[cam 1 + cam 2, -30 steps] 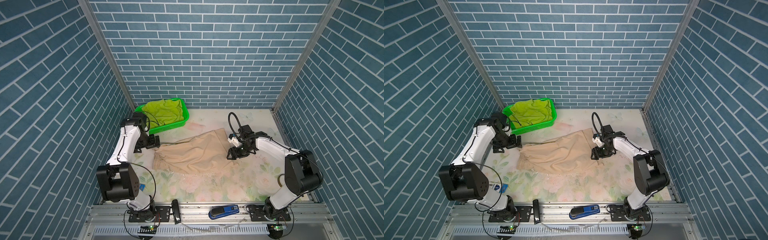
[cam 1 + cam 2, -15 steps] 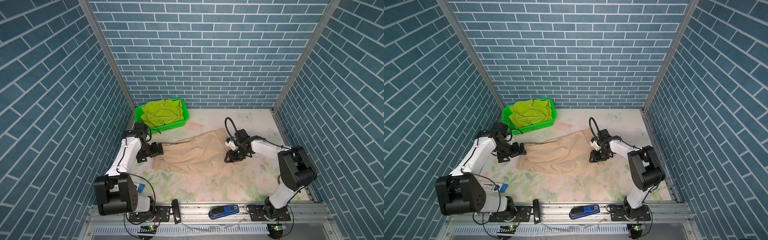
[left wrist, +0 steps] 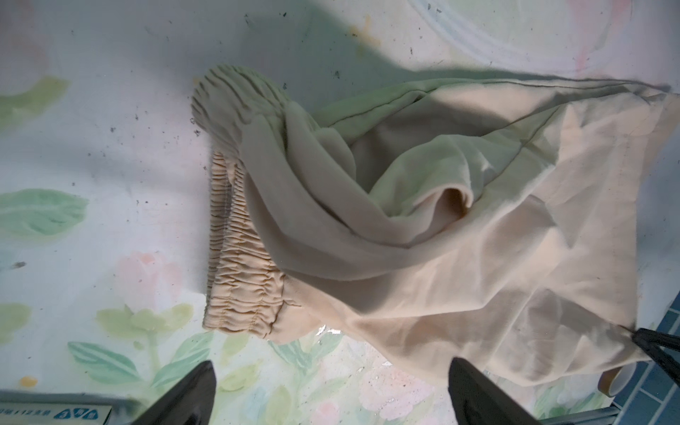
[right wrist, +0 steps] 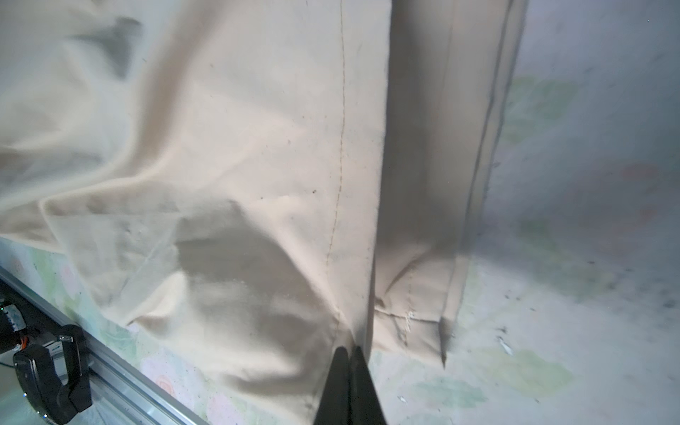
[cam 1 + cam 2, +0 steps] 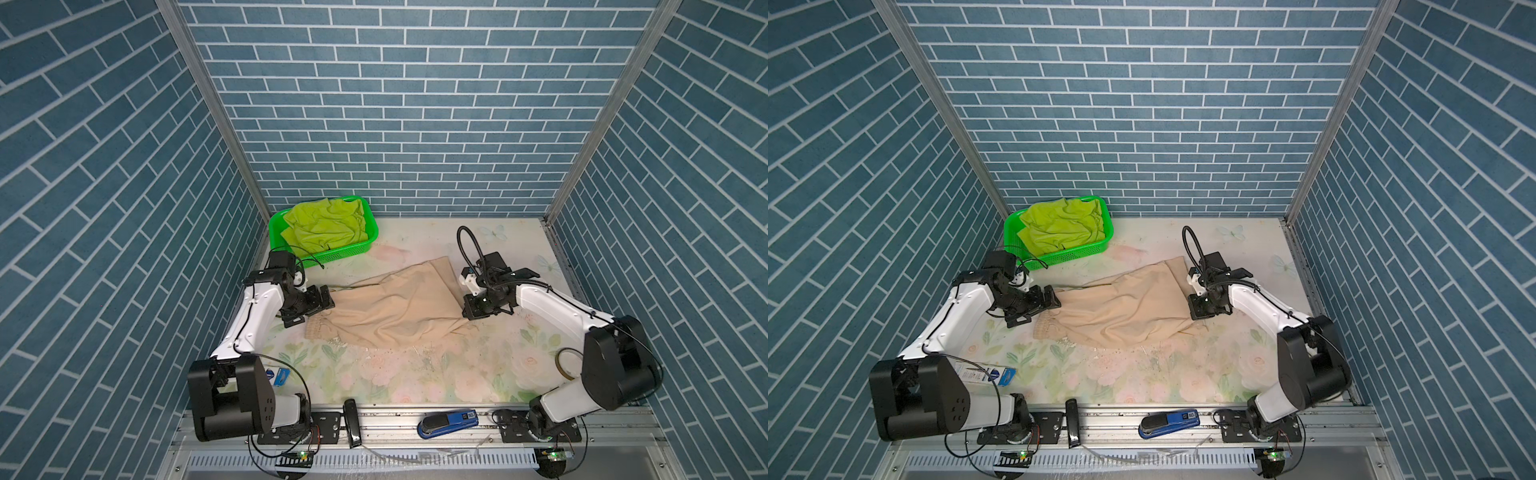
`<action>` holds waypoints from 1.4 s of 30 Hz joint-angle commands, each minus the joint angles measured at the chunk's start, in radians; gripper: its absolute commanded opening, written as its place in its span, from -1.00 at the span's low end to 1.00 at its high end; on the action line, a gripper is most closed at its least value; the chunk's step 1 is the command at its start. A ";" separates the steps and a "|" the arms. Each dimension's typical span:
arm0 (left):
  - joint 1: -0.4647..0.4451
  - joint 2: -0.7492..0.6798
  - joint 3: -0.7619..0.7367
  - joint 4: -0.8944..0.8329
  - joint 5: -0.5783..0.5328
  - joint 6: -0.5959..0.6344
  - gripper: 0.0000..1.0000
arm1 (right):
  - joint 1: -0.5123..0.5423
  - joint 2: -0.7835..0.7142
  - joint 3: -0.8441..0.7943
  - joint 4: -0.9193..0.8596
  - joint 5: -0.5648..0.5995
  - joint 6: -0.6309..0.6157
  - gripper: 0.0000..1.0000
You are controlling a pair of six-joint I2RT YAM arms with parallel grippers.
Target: Fold and stack the shorts
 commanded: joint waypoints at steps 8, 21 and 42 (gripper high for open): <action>0.000 0.030 -0.017 0.032 0.025 -0.002 0.99 | 0.005 -0.024 -0.094 -0.071 0.087 0.135 -0.16; 0.001 -0.002 0.022 -0.035 -0.044 0.028 0.99 | -0.003 0.374 0.359 0.214 0.012 -0.146 0.17; 0.007 -0.043 -0.046 0.247 -0.099 0.024 0.99 | -0.034 0.770 0.667 0.241 -0.174 -0.170 -0.28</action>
